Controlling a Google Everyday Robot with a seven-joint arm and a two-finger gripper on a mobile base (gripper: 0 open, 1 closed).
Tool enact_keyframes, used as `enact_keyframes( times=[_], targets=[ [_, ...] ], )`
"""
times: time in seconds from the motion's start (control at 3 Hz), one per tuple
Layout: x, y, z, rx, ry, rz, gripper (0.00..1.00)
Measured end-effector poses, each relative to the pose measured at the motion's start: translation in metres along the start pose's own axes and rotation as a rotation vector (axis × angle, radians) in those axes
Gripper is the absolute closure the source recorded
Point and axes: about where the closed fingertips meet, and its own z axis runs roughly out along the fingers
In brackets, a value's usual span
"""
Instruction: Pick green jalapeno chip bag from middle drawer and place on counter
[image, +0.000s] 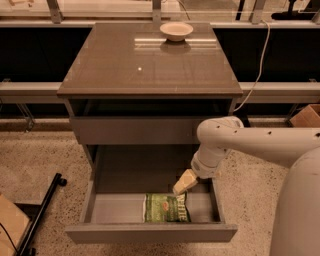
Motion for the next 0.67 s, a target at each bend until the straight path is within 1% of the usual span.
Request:
enact_keyframes(
  times=[0.33,0.67],
  targets=[
    [-0.012,0.004,0.025,-0.069,-0.005,0.105,0.00],
    [-0.030,0.006,0.061,-0.140,0.012,0.232,0.00]
  ],
)
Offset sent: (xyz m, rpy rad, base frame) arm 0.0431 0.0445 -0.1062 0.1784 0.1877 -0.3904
